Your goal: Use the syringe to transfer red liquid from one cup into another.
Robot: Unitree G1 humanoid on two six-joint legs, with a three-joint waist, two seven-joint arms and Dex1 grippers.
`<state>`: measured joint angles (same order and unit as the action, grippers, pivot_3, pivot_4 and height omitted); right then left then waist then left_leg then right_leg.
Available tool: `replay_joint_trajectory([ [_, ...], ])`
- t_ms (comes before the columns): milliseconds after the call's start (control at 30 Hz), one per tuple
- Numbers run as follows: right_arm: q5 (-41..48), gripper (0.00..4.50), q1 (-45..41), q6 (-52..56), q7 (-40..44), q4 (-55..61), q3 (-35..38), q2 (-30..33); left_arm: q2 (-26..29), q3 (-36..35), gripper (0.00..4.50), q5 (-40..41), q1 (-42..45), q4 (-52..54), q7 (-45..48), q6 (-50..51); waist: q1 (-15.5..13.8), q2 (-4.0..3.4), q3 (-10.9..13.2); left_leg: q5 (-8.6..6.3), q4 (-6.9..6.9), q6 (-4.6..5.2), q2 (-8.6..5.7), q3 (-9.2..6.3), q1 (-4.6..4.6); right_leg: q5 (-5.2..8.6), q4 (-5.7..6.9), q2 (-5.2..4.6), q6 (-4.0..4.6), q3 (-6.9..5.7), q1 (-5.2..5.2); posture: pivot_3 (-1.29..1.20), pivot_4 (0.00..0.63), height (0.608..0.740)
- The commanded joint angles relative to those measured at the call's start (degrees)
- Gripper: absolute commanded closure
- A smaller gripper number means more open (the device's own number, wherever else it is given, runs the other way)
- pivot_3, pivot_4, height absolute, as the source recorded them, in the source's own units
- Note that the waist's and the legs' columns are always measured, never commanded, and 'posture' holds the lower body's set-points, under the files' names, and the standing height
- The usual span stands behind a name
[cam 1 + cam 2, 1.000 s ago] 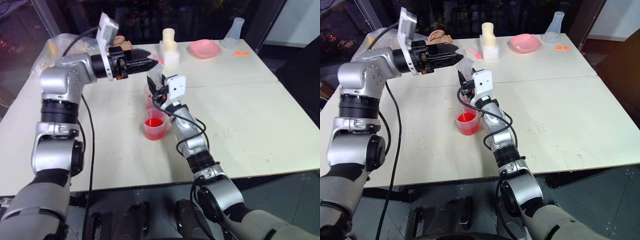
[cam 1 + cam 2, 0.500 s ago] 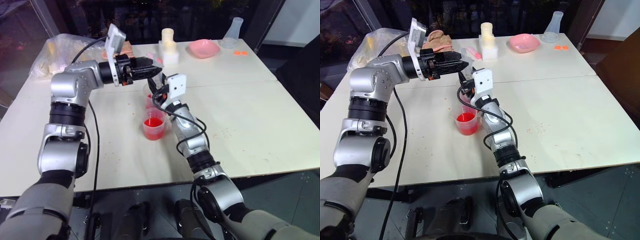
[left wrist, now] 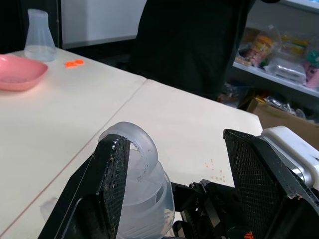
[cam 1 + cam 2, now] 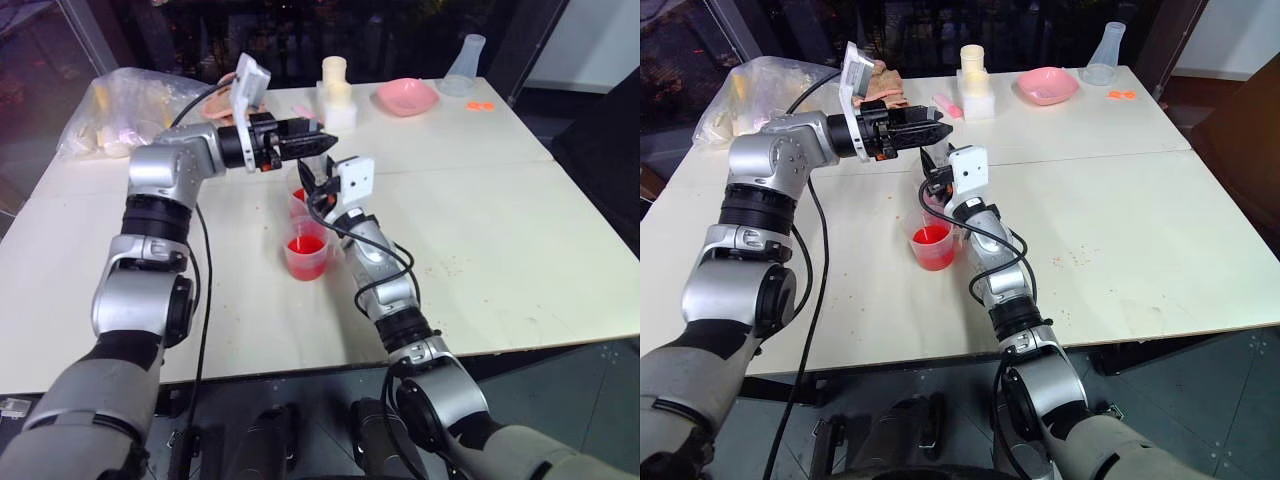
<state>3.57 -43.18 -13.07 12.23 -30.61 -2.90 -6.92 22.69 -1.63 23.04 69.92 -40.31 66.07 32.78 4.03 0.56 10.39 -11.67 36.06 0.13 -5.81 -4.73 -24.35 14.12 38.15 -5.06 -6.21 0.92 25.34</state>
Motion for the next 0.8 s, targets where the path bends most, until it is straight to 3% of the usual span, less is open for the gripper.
replay_joint_trajectory([
  [33, 0.0, 3.09, -1.3, -1.5, 1.1, 1.7, -1.3, -1.2, 0.1, -0.8, 1.41, -0.1, 0.9, 1.0, -0.1, -1.0, -0.1, 0.00, 0.0, 0.00, 0.01, 0.00, 0.00, 0.00, 0.00, 0.00, 0.00, 0.00, 0.00, 0.00, -0.01, 0.00, 0.150, 0.740],
  [367, 0.5, 3.09, -1.9, -1.6, 1.5, 0.2, -1.0, -1.7, 0.7, -2.5, 4.21, 0.2, 2.5, -0.2, -1.7, -1.7, -0.1, 0.00, 0.0, 0.00, 0.01, 0.00, 0.00, 0.00, 0.00, 0.00, -0.01, 0.00, 0.00, 0.00, 0.00, 0.00, 0.150, 0.740],
  [800, 1.7, 3.09, -5.0, -3.6, 2.9, -9.9, 0.5, -2.5, 1.2, -4.6, 4.21, 1.0, 6.3, -1.1, -2.9, -2.5, 0.0, 0.00, 0.0, 0.00, 0.01, 0.00, 0.00, 0.00, 0.00, 0.00, 0.00, 0.00, 0.00, 0.01, 0.00, 0.00, 0.150, 0.740],
])
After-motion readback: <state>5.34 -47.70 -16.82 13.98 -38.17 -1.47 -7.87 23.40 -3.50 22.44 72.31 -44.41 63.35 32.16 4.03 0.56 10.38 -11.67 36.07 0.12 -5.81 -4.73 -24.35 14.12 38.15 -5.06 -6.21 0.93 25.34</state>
